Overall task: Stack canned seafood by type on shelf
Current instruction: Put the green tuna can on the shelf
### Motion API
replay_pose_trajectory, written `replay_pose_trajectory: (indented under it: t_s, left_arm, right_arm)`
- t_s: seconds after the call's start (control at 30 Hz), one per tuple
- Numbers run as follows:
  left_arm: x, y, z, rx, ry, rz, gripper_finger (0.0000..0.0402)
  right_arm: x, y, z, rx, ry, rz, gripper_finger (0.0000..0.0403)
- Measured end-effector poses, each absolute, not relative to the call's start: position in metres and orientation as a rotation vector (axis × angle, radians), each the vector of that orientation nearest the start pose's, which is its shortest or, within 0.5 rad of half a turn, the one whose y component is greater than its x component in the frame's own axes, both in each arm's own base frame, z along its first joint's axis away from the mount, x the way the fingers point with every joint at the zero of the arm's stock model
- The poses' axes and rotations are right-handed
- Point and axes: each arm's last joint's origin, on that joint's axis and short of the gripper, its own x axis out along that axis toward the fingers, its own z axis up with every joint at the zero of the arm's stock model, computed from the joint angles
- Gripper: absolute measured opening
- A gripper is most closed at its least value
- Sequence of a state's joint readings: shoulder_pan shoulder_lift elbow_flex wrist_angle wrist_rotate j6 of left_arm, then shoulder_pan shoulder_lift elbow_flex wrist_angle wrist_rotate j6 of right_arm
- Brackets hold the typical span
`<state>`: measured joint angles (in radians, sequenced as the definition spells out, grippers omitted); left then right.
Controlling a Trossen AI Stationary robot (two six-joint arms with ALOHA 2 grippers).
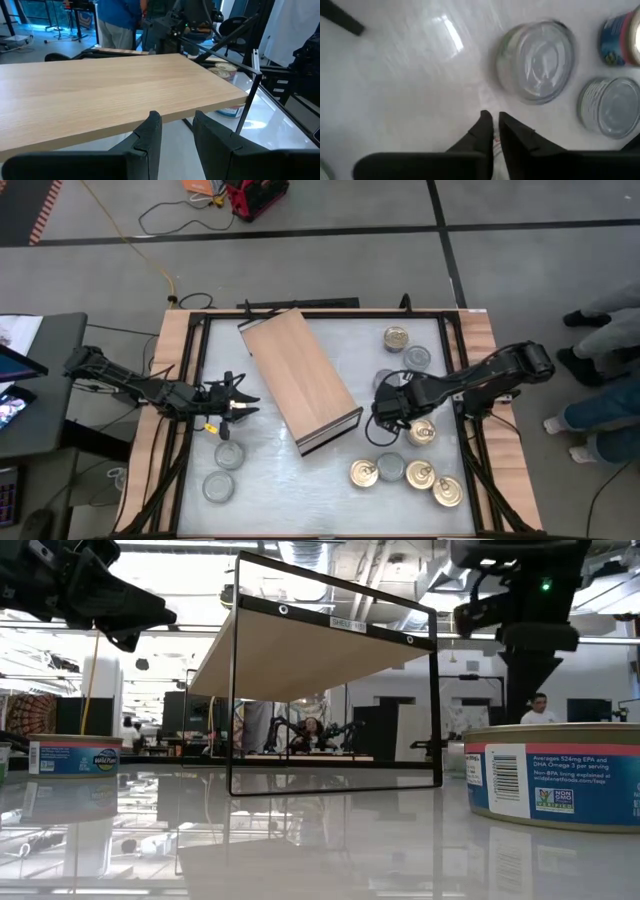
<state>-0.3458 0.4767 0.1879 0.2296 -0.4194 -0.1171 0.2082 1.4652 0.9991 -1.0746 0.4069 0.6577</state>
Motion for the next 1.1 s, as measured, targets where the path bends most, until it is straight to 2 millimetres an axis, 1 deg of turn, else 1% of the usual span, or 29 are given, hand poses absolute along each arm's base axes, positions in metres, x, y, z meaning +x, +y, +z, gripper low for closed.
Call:
replay_pose_trajectory:
  t_s: [0.07,0.13,0.27,0.37,0.43,0.5,0.57,0.67,0.77,0.87,1.0,1.1]
  left_arm:
    - [0.128,-0.033,0.207,-0.095,0.049,0.076,0.0102]
    - [0.128,-0.033,0.207,-0.095,0.049,0.075,0.0102]
    - [0.128,-0.034,0.207,-0.096,0.052,0.071,0.0102]
    - [0.128,-0.034,0.207,-0.095,0.053,0.069,0.0102]
    - [0.128,-0.034,0.206,-0.095,0.058,0.069,0.0102]
    - [0.128,-0.034,0.206,-0.093,0.061,0.069,0.0102]
    - [0.128,-0.034,0.206,-0.092,0.061,0.069,0.0102]
    - [0.128,-0.034,0.206,-0.092,0.061,0.069,0.0103]
    - [0.128,-0.034,0.205,-0.090,0.066,0.069,0.0103]
    - [0.128,-0.034,0.205,-0.090,0.066,0.069,0.0103]
    - [0.128,-0.034,0.205,-0.090,0.065,0.069,0.0103]
    - [0.128,-0.034,0.205,-0.090,0.065,0.069,0.0103]
  right_arm:
    - [0.237,0.030,0.217,0.083,1.291,-0.625,0.0101]
    - [0.238,0.023,0.216,0.045,1.264,-0.585,0.0131]
    - [0.244,0.017,0.196,-0.083,1.263,-0.478,0.0201]
    - [0.246,0.013,0.181,-0.122,1.318,-0.465,0.0247]
    - [0.244,0.011,0.172,-0.136,1.365,-0.475,0.0264]
    - [0.243,0.011,0.163,-0.156,1.383,-0.475,0.0267]
    - [0.243,0.011,0.155,-0.189,1.408,-0.487,0.0263]
    - [0.245,0.015,0.146,-0.253,1.430,-0.509,0.0239]
    - [0.246,0.023,0.137,-0.349,1.435,-0.535,0.0200]
    - [0.246,0.031,0.131,-0.400,1.428,-0.558,0.0153]
    - [0.244,0.042,0.130,-0.405,1.400,-0.581,0.0095]
    - [0.243,0.052,0.133,-0.376,1.371,-0.570,0.0067]
